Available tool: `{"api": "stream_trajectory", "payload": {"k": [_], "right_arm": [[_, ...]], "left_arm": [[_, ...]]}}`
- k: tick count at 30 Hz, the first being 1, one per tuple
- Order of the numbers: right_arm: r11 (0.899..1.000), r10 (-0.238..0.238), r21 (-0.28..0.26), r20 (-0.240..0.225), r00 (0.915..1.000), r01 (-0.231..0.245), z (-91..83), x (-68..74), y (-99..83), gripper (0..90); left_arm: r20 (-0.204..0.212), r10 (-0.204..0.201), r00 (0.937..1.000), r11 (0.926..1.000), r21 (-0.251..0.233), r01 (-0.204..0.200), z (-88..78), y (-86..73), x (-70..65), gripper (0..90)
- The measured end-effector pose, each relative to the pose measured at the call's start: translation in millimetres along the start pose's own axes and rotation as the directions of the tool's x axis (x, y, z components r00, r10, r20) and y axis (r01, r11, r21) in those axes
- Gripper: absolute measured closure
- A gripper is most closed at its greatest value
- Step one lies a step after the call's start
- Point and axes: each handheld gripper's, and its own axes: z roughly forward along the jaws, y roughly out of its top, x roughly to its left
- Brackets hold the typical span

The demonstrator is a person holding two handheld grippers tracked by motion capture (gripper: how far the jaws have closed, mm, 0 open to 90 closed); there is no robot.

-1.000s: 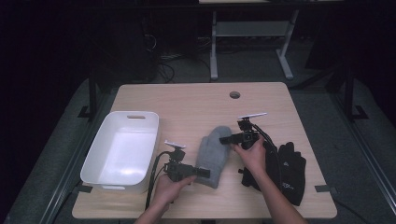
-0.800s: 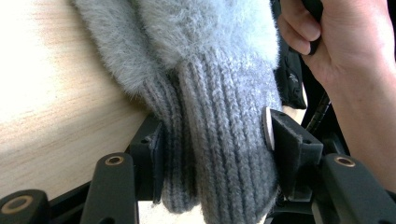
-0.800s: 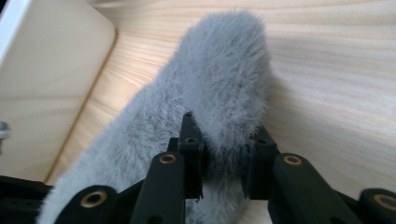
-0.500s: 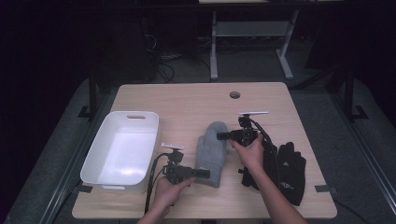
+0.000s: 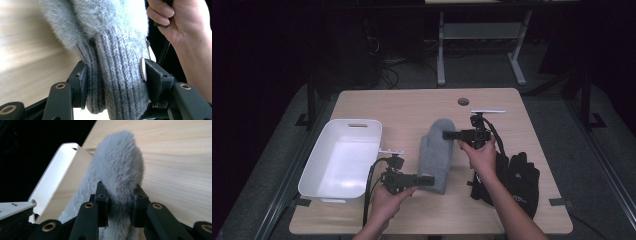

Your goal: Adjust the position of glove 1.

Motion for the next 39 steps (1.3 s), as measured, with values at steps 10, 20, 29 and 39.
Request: {"api": "stream_trajectory", "payload": {"k": [10,20,29,39], "right_arm": [[0.999,-0.043,0.000,-0.029,0.9986,0.043,2.5,31.3,19.3,70.7],[0.996,-0.087,0.004,-0.051,0.9949,0.087,15.6,57.6,35.3,70.7],[0.993,-0.112,0.016,-0.067,0.9914,0.113,28.4,77.4,46.8,70.2],[0.990,-0.138,0.024,-0.087,0.9867,0.140,42.1,99.0,54.1,70.3]], "left_arm": [[-0.014,0.031,0.9994,0.9992,-0.026,-0.032,-32.1,8.1,-8.0,43.1],[-0.016,0.030,0.9994,0.9979,-0.057,-0.031,-60.6,14.1,-6.8,42.6],[-0.033,0.034,0.9989,0.9965,-0.075,-0.036,-84.0,18.6,-4.6,42.0],[-0.044,0.026,0.9987,0.9946,-0.100,-0.030,-107.5,18.0,-1.6,41.6]]}}
